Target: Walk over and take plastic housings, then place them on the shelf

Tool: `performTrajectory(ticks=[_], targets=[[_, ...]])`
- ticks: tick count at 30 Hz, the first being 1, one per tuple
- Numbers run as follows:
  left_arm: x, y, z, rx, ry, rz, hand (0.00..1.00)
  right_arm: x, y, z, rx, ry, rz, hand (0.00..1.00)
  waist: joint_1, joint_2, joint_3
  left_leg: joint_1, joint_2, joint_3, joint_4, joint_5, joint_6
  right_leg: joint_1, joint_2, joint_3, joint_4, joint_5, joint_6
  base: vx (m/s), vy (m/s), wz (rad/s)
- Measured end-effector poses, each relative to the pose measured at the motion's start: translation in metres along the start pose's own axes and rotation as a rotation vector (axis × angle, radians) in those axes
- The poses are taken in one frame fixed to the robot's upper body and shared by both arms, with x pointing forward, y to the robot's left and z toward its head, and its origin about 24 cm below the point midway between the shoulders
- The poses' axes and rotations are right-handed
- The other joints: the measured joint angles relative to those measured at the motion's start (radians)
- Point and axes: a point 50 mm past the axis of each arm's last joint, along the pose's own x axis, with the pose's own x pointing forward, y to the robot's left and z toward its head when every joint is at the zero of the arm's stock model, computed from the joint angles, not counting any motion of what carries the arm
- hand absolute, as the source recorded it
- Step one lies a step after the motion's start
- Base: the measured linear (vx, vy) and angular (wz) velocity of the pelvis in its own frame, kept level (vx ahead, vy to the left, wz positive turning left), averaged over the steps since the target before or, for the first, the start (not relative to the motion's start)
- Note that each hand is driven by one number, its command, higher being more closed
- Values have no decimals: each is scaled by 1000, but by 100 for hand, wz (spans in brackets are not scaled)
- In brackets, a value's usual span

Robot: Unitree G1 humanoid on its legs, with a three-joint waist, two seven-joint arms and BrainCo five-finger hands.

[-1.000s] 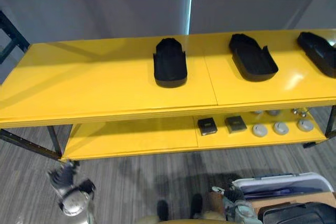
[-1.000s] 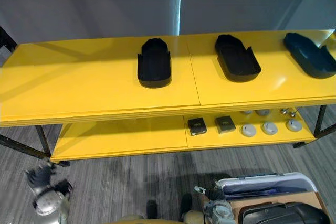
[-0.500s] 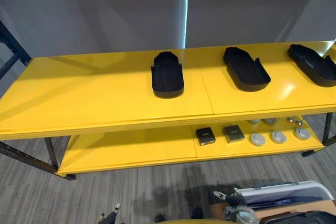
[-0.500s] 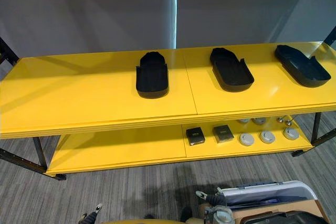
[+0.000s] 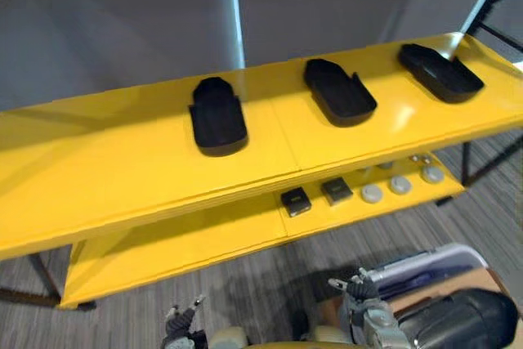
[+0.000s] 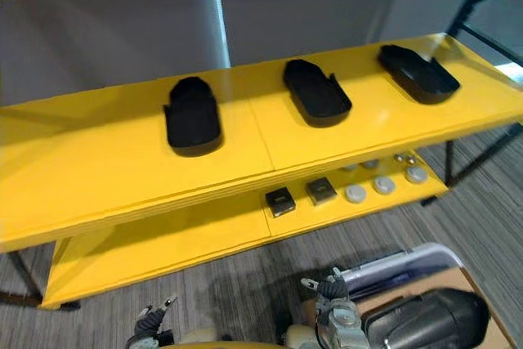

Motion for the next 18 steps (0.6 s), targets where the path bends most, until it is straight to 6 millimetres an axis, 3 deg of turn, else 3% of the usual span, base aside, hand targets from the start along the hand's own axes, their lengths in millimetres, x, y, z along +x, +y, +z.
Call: performTrajectory(ticks=[3, 4, 5, 7, 9, 11, 12, 15, 17, 18], targets=[[3, 1, 14, -6, -48, 9, 0, 0, 10, 12, -19, -47, 23, 0, -1, -23, 3, -51, -2, 127, 26, -11, 23, -76, 19, 108, -51, 89, 33, -121, 142, -136], [3, 1, 17, -8, -59, 14, 0, 2, 11, 16, -32, -58, 25, 0, 5, -19, 6, -71, 12, 180, 29, -2, 48, -74, 24, 118, -124, 165, 45, -150, 95, -144], [4, 0, 23, -8, -73, 19, 0, 5, 13, 25, -33, -82, 26, 0, 6, -16, 15, -78, 20, 246, 13, 5, 70, -87, 11, 17, -129, 170, 45, -153, 79, -145], [6, -1, 32, -12, -96, 20, 0, 5, 13, 20, -37, -61, 20, 0, 4, -16, 26, -51, 20, 320, -7, 8, 86, -102, -48, -169, 103, -6, -9, -109, 67, -107], [6, -3, 32, 13, -102, 6, 0, 5, 14, 12, -50, -35, 26, 0, 3, -17, 26, 0, 20, 370, -14, 4, 93, -36, -116, -261, 312, -149, -3, -80, 26, -63], [6, -3, 33, 32, -110, 3, 0, 5, 16, 3, -59, -4, 37, 0, -4, -41, 10, 9, 11, 392, -1, 4, 92, 22, -161, -288, 331, -197, 21, -45, -66, -38], [8, 0, 36, 39, -116, 9, 0, 8, 18, 6, -67, -6, 42, 0, -2, -55, 7, 6, -2, 394, 14, 6, 88, 28, -146, -289, 280, -198, 20, -47, -91, -70], [6, -5, 28, 39, -85, -2, 0, 15, 13, 10, -98, 6, 39, 0, 20, -30, -14, -20, 27, 403, 3, 31, 69, 79, -78, -216, 39, -129, -5, -78, -109, -131], [5, -12, 31, 48, -97, -24, 0, 23, 9, 22, -120, -15, 32, 0, 19, -25, -18, -39, 38, 412, -35, 83, 51, 84, -44, -147, -120, -19, -15, -86, -99, -115], [5, -14, 32, 56, -100, -32, 0, 23, 9, 24, -123, -18, 29, 0, 20, -25, -18, -36, 37, 416, -39, 86, 49, 87, -37, -127, -141, -2, -17, -69, -80, -89]])
